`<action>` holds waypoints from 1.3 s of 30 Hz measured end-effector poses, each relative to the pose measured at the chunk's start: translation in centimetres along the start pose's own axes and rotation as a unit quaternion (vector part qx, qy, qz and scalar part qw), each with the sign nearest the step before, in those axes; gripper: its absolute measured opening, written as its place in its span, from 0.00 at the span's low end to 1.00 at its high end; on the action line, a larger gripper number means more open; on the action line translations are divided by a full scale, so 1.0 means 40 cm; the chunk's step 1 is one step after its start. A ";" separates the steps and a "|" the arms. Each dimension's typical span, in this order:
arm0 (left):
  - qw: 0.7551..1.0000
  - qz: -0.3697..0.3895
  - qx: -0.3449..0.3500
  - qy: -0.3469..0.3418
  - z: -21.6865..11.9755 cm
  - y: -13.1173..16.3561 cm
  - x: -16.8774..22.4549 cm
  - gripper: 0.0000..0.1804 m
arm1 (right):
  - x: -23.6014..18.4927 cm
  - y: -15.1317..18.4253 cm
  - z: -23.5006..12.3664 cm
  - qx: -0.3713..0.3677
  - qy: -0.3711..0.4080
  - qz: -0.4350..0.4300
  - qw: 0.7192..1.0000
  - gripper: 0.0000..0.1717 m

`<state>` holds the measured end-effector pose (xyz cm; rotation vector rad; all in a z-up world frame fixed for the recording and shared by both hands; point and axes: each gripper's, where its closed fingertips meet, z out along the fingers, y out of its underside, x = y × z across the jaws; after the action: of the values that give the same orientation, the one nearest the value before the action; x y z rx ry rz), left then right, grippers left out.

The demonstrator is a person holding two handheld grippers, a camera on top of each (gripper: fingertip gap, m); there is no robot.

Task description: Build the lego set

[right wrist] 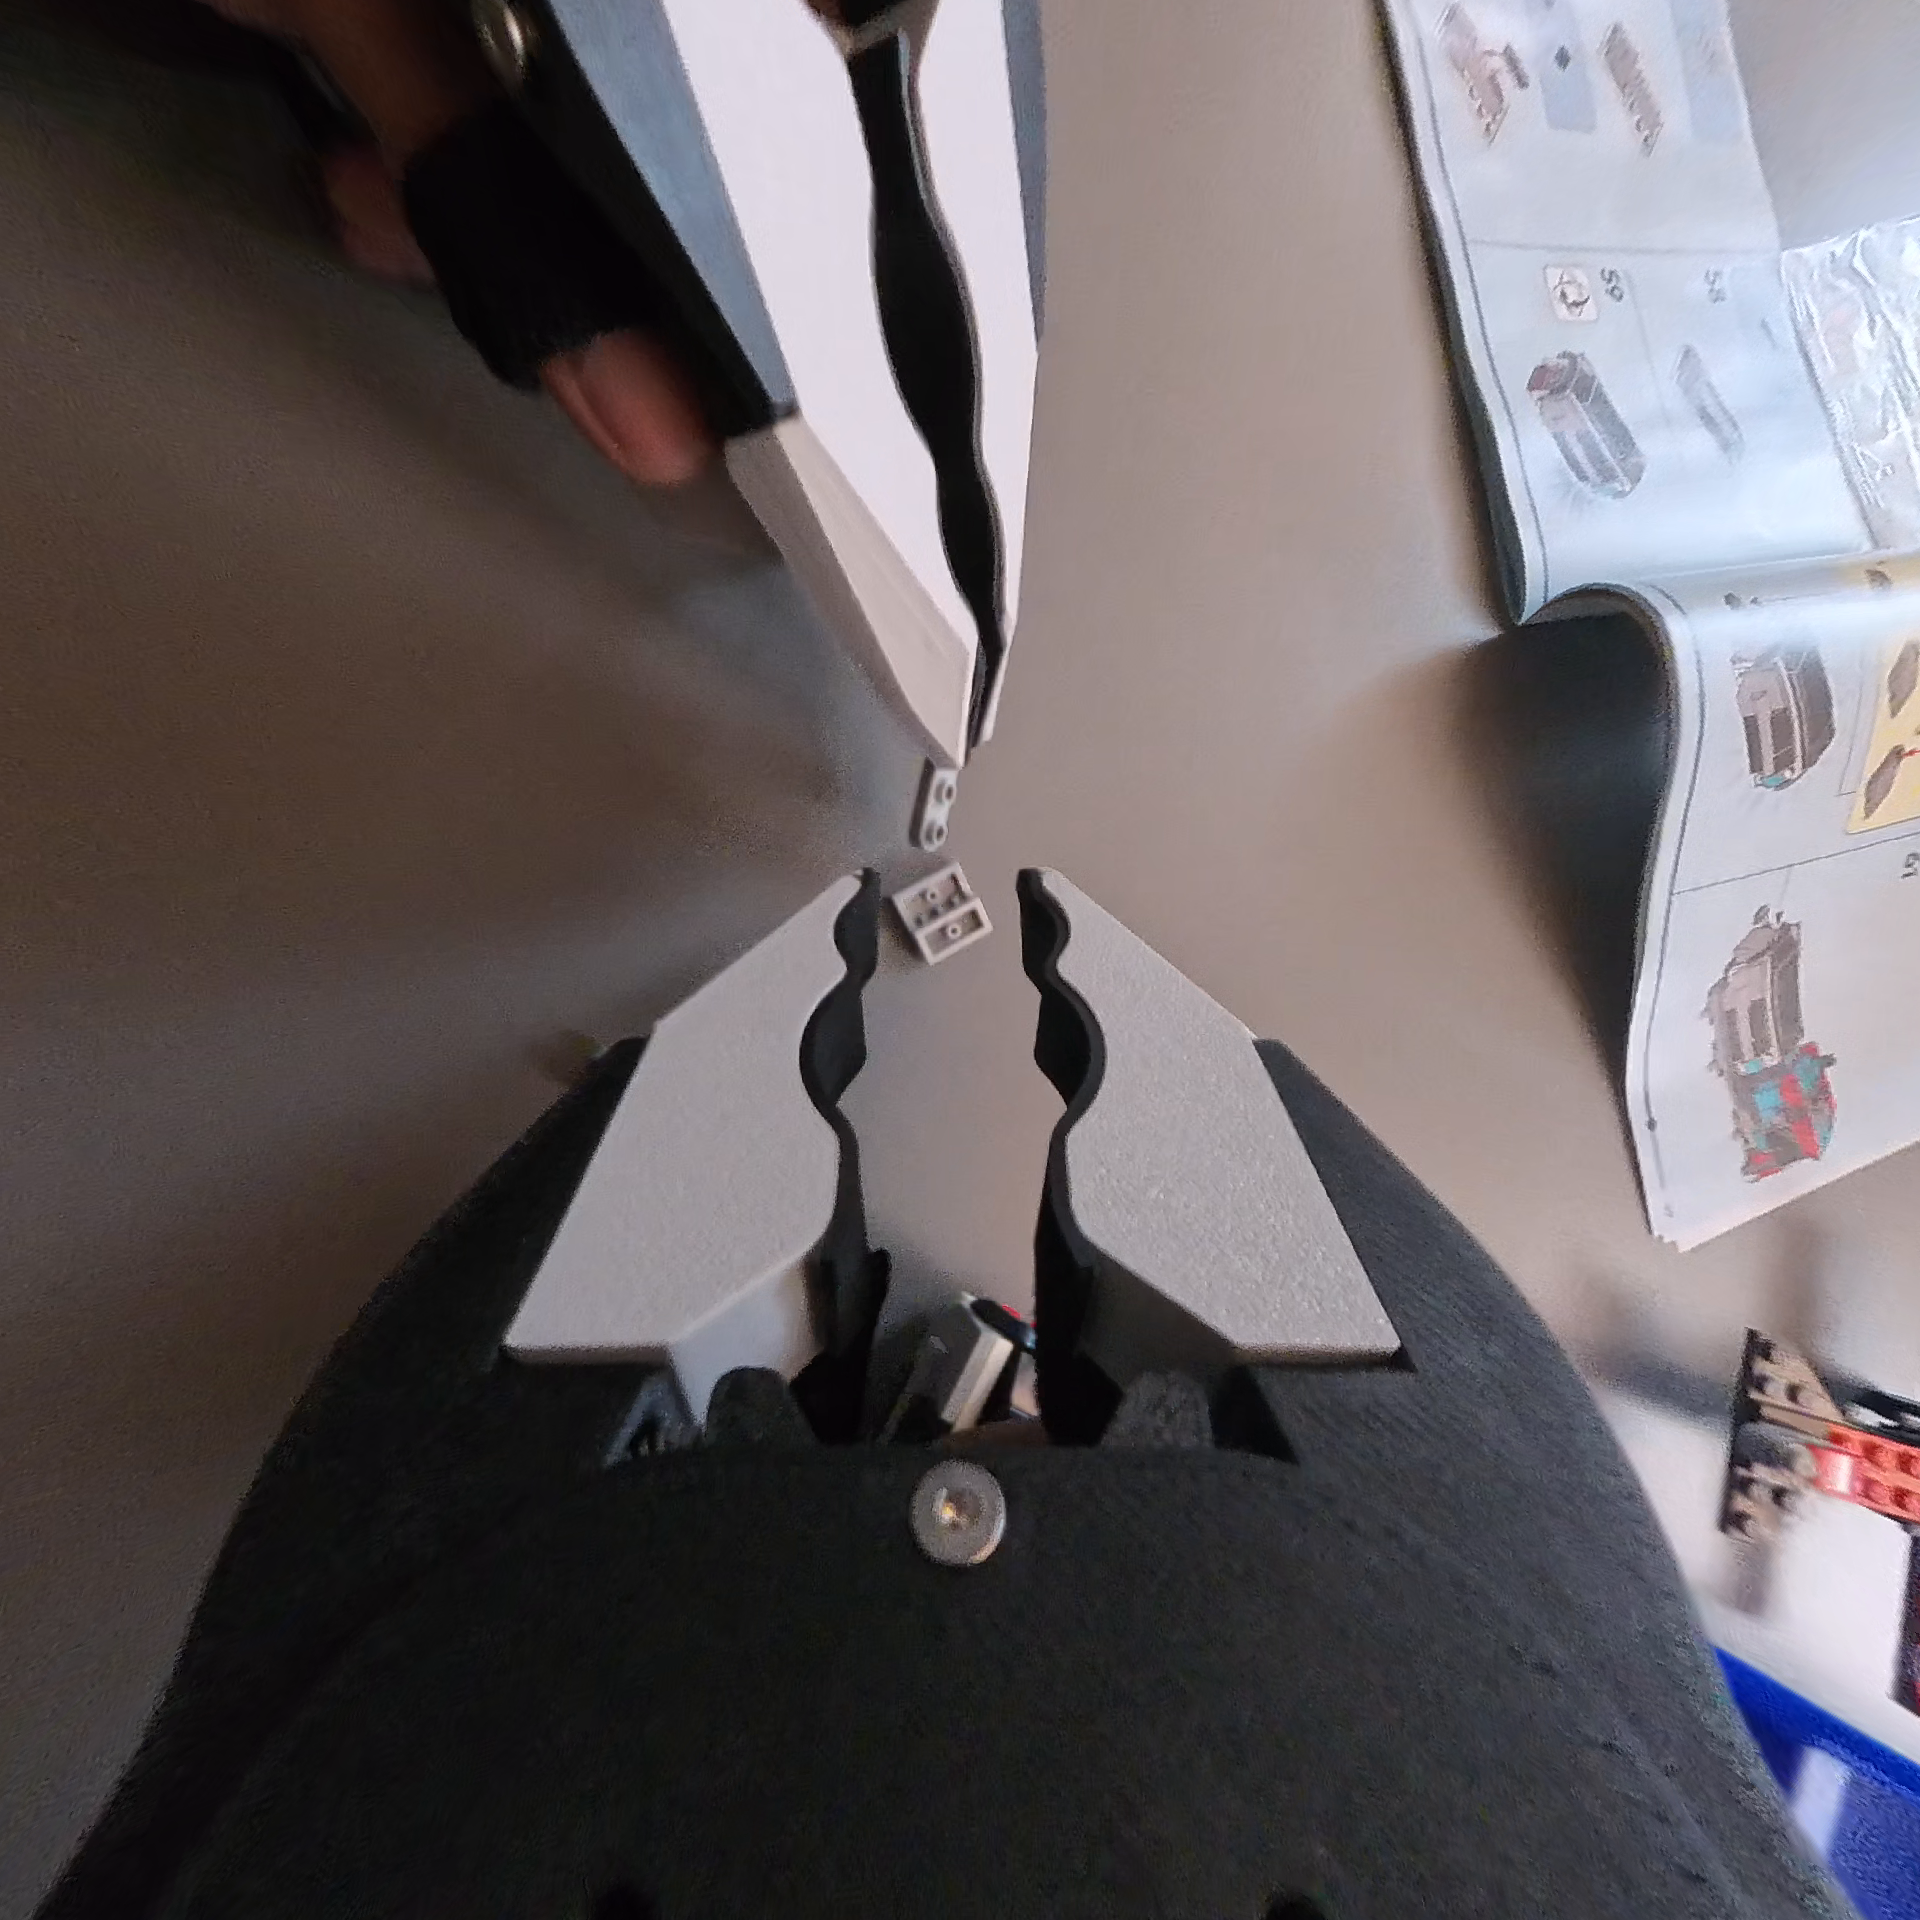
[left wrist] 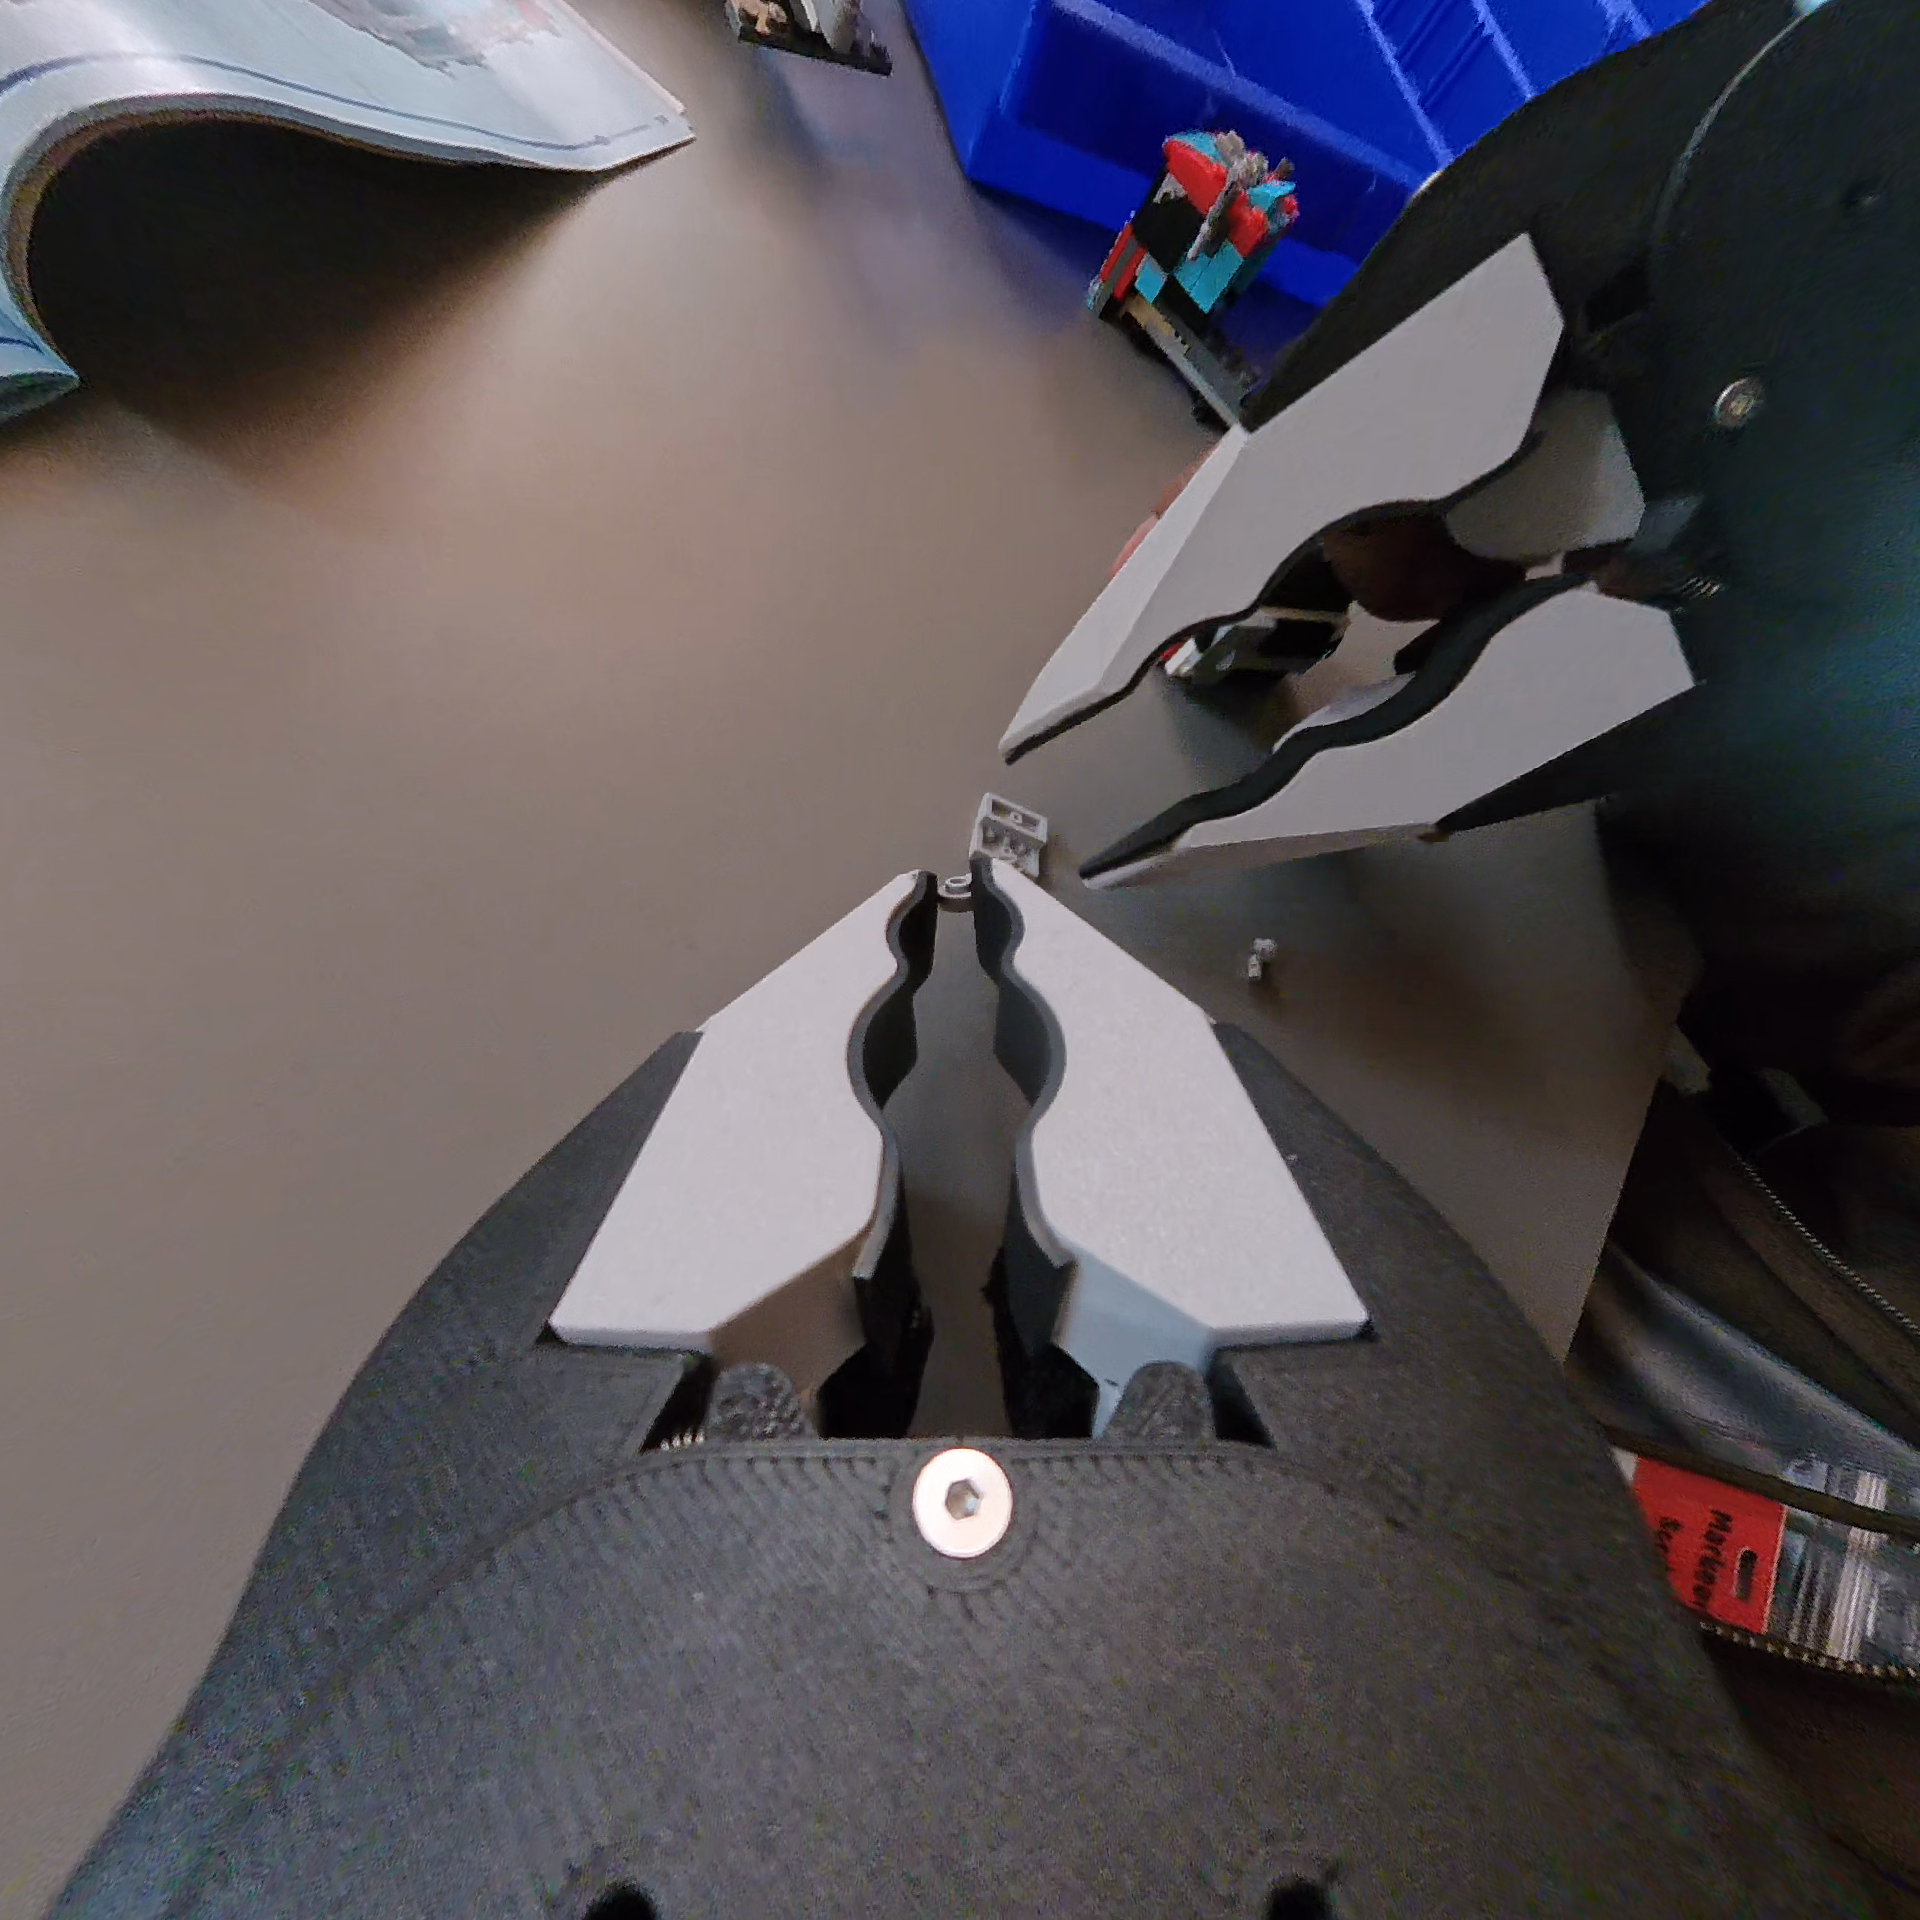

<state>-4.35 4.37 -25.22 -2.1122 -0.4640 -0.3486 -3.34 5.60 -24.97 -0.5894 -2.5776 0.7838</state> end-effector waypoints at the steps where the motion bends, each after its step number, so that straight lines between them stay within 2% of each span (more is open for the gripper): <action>1: 1.000 -0.005 0.007 0.005 -0.003 -0.004 0.000 0.04 | -0.001 -0.011 -0.006 0.015 -0.002 0.008 1.000 0.17; 6: 0.997 -0.039 0.056 0.045 -0.032 -0.033 0.004 0.04 | 0.006 -0.043 -0.041 0.078 0.015 0.015 0.997 0.16; 18: 0.987 -0.057 0.114 0.093 -0.069 -0.068 0.016 0.04 | 0.052 -0.059 -0.095 0.155 0.101 0.005 0.983 0.16; 25: 0.986 -0.059 0.125 0.094 -0.074 -0.075 0.014 0.04 | 0.049 -0.027 -0.068 0.113 0.097 0.016 0.989 0.16; 32: 0.985 -0.052 0.134 0.093 -0.079 -0.078 0.016 0.04 | 0.032 -0.053 -0.076 0.134 0.041 0.127 0.982 0.16; 39: 0.987 -0.044 0.131 0.088 -0.077 -0.075 0.018 0.04 | 0.032 -0.044 -0.050 0.108 0.058 0.130 0.984 0.16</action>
<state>-5.30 3.47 -21.06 -1.7931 -0.4733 -0.4928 -3.96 5.75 -22.09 -0.8839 -2.2977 1.0643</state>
